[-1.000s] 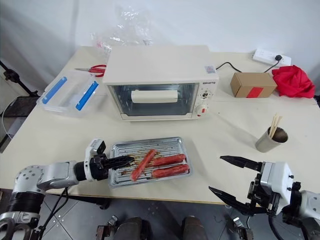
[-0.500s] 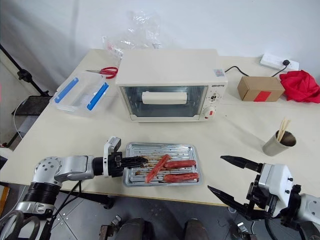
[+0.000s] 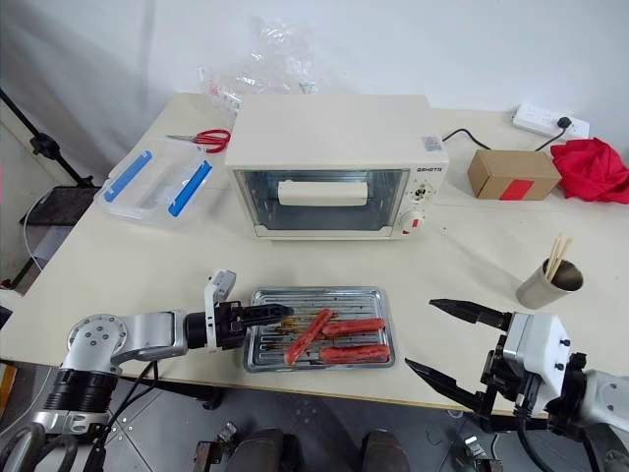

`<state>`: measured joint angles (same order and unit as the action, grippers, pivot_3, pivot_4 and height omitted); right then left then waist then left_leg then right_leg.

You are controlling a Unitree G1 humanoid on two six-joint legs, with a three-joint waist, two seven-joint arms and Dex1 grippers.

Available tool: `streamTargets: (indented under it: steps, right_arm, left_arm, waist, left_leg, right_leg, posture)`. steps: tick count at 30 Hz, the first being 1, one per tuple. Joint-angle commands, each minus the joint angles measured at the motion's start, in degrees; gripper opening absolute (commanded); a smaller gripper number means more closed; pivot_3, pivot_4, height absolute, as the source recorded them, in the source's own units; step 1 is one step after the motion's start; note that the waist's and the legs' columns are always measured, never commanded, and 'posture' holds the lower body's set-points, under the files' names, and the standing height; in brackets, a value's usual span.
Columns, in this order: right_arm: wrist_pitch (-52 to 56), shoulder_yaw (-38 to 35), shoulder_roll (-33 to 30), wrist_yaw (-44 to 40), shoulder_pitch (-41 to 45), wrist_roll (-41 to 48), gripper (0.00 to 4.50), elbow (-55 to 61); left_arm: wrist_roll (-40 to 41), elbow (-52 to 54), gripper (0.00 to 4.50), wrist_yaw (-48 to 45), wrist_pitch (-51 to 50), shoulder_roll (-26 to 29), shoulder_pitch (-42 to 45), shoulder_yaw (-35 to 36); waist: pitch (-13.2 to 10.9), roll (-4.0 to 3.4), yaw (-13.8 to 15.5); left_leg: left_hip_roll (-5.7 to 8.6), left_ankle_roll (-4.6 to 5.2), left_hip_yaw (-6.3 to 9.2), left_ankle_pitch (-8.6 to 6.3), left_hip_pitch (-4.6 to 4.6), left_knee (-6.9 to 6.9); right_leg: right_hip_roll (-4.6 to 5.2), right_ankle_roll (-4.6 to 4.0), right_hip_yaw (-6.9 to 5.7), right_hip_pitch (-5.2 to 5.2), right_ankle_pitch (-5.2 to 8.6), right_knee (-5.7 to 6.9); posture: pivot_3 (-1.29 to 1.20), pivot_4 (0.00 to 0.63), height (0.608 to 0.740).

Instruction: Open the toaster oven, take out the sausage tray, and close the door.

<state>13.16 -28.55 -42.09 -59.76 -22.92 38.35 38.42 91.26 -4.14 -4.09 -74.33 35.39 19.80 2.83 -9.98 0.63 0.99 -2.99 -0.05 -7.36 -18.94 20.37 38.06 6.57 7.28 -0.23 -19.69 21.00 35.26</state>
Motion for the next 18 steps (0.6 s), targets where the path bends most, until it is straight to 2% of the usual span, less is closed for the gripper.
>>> streamTargets:
  steps: [1,2,5,7,9,12,14,16,18]
  right_arm:
    - [-0.7,0.4,-1.2,-2.0,0.6,0.3,4.5,-1.8]
    - [-0.9,0.5,-1.3,-2.5,0.7,0.1,4.5,-2.4]
    - [-4.9,1.2,-0.9,-3.7,2.4,-3.0,4.5,-5.4]
    - [-6.9,1.0,1.2,-4.0,4.3,-1.3,4.5,-7.1]
    - [-7.0,1.2,0.2,-6.6,4.7,-0.7,4.5,-8.9]
    - [-3.6,0.8,-2.8,-11.7,6.0,3.6,4.5,-12.4]
    - [-6.6,1.7,-4.0,-15.7,7.5,2.3,4.5,-14.7]
    - [-8.1,2.3,-3.9,-17.3,8.9,1.9,4.5,-15.6]
    - [-9.1,2.8,-3.3,-18.0,10.1,2.0,4.5,-15.7]
  left_arm:
    - [-16.3,6.6,4.08,-15.6,6.0,8.9,-2.0,-2.4]
    - [-18.7,7.2,4.37,-18.6,7.7,10.1,-2.4,-2.6]
    - [-25.2,7.3,4.46,-29.1,13.8,14.7,-3.9,-1.0]
    - [-30.0,6.7,4.46,-38.6,22.2,16.9,-6.0,1.9]
    - [-36.2,6.0,4.46,-49.1,32.1,19.4,-9.2,3.7]
    - [-46.4,3.5,4.46,-61.0,46.9,23.5,-14.1,5.1]
    - [-50.0,0.7,4.46,-66.2,55.7,23.8,-16.0,8.5]
    - [-51.9,-1.0,4.46,-68.9,65.6,21.2,-16.1,12.8]
    - [-53.5,-2.5,4.46,-71.0,70.1,20.5,-16.7,15.3]
  waist:
    - [0.0,0.03,-0.4]
    - [0.0,-0.01,-0.9]
    - [0.0,-0.11,-1.6]
    - [0.0,-0.07,-1.9]
    - [0.0,-0.04,-2.1]
    - [0.0,-0.03,-2.0]
    - [-0.1,0.05,-1.8]
    - [-0.1,0.14,-1.3]
    - [-0.2,0.23,-1.1]
  left_leg:
    - [-0.02,-0.06,0.05,0.01,0.03,-0.05]
    - [-0.09,-0.2,0.09,-0.06,0.03,-0.08]
    - [-0.2,-0.37,0.03,-0.11,0.02,-0.33]
    - [-0.29,-0.24,0.03,0.02,0.04,-0.47]
    - [-0.5,-0.31,0.0,0.05,0.15,-0.63]
    - [-0.58,-0.33,-0.14,0.13,0.88,-0.61]
    - [-0.45,-0.29,-0.46,0.07,0.97,-0.6]
    - [-0.5,-0.19,-0.79,-0.01,0.98,-0.61]
    - [-0.65,-0.18,-1.04,-0.07,0.98,-0.53]
  right_leg:
    - [-0.02,-0.03,-0.11,0.0,0.01,-0.07]
    - [0.0,-0.11,-0.16,-0.01,0.05,-0.07]
    - [-0.01,-0.18,-0.19,-0.05,0.09,-0.2]
    - [-0.08,-0.2,-0.27,-0.11,0.11,-0.29]
    - [-0.09,-0.27,-0.37,-0.26,0.14,-0.37]
    - [-0.27,-0.3,-0.66,-1.18,0.16,-0.06]
    - [-0.25,-0.29,-0.9,-1.64,0.16,0.42]
    - [-0.22,-0.26,-1.1,-1.89,0.17,0.49]
    - [-0.23,-0.2,-1.36,-1.91,0.15,0.48]
  posture:
    - [0.0,0.15,0.74]
    - [0.0,0.15,0.74]
    - [0.0,0.15,0.74]
    - [0.0,0.15,0.74]
    - [0.0,0.15,0.74]
    - [0.0,0.15,0.74]
    - [0.0,0.15,0.74]
    - [0.0,0.15,0.74]
    - [0.0,0.15,0.74]
